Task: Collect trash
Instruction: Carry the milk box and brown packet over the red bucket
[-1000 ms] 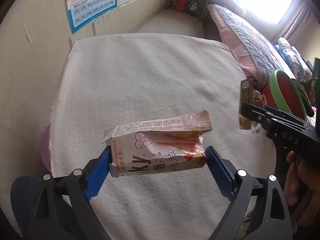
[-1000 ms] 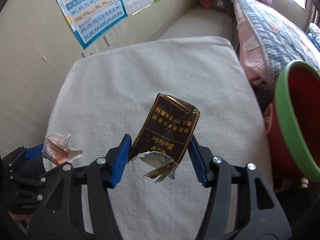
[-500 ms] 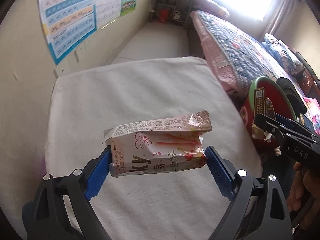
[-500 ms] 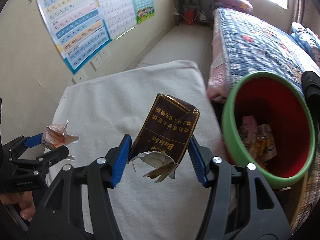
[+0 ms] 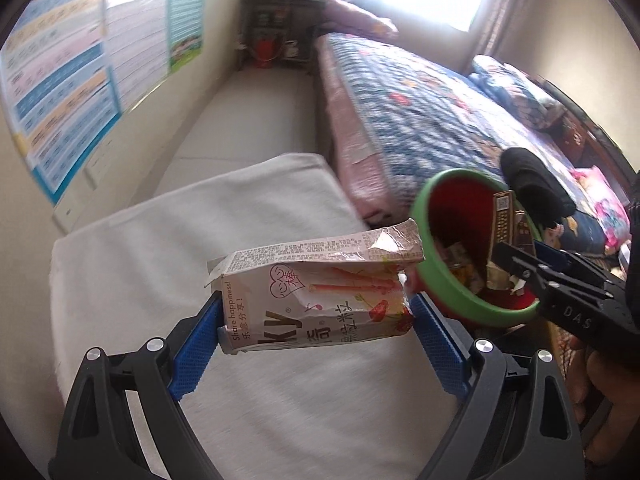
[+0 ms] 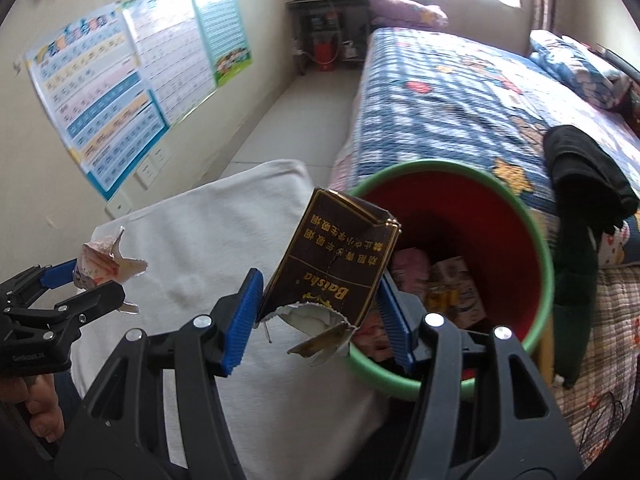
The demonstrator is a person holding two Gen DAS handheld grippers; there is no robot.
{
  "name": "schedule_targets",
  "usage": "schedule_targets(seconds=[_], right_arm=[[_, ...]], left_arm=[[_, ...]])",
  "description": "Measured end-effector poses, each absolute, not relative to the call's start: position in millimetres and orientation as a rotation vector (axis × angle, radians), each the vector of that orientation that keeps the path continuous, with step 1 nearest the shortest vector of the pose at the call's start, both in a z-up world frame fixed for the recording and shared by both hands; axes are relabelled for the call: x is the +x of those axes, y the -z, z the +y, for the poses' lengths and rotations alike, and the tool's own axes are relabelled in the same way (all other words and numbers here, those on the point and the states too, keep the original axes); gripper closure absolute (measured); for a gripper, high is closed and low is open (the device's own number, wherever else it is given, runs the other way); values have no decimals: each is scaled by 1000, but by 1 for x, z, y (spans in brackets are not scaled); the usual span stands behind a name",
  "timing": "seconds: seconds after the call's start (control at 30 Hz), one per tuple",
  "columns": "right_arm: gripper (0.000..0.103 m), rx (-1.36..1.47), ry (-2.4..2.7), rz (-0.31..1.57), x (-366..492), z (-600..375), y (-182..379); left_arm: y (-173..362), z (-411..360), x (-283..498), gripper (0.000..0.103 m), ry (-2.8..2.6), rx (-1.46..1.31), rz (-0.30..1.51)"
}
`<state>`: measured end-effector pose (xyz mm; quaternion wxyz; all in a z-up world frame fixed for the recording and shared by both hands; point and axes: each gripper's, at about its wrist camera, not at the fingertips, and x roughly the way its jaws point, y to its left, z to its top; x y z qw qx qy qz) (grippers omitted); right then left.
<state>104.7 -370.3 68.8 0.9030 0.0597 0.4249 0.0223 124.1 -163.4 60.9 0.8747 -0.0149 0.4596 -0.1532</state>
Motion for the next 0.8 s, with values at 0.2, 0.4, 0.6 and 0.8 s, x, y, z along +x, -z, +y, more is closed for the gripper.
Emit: schedule_targets(seconds=[0.2, 0.4, 0.6, 0.8], right_arm=[[47, 146, 6, 868, 101, -406, -73], [47, 169, 46, 858, 97, -436, -77], [47, 190, 59, 857, 96, -456, -78], [47, 199, 43, 866, 98, -467, -79]], left_arm=[[-72, -208, 130, 16, 397, -5, 945], [-77, -244, 131, 16, 462, 22, 941], [-79, -267, 131, 16, 508, 27, 943], [-79, -281, 131, 16, 539, 23, 956]])
